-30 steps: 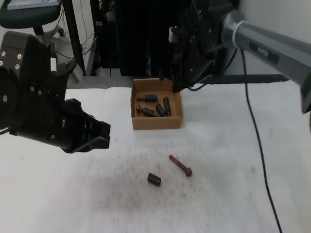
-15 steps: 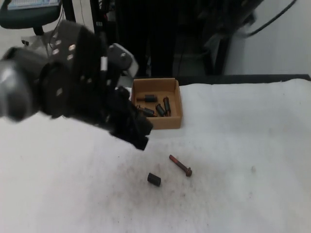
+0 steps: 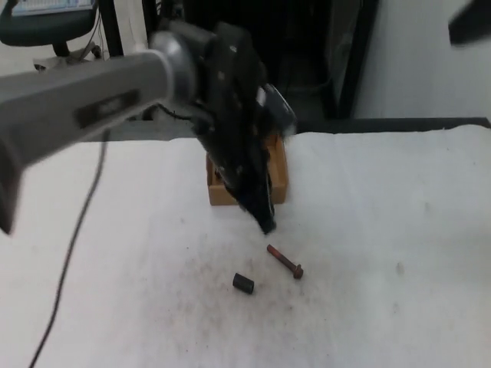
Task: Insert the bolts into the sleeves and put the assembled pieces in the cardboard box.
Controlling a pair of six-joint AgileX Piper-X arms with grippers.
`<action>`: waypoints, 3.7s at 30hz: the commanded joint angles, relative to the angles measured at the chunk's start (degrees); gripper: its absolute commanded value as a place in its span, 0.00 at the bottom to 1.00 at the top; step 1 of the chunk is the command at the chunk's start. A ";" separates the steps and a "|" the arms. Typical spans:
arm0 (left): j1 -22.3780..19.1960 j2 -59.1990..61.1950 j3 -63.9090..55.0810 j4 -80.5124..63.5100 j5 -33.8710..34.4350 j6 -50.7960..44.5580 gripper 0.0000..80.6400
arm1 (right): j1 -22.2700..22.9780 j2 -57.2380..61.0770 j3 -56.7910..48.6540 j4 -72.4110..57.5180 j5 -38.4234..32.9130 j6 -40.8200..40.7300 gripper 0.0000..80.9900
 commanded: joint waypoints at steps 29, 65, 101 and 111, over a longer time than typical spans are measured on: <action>-3.40 4.59 -0.86 -3.76 4.95 14.66 0.53 | 5.57 -16.57 33.51 -9.33 -6.83 5.96 0.01; -3.24 10.17 -0.92 -8.03 2.59 16.72 0.01 | 5.57 -16.57 33.51 -8.87 -6.83 5.55 0.01; -2.98 10.17 -4.21 -14.78 -9.01 -30.54 0.65 | 5.57 -16.57 33.51 -8.89 -10.74 5.55 0.01; -2.10 10.17 -7.18 -7.65 -12.67 -15.79 0.49 | 5.57 -16.57 33.51 -8.89 -10.74 5.55 0.01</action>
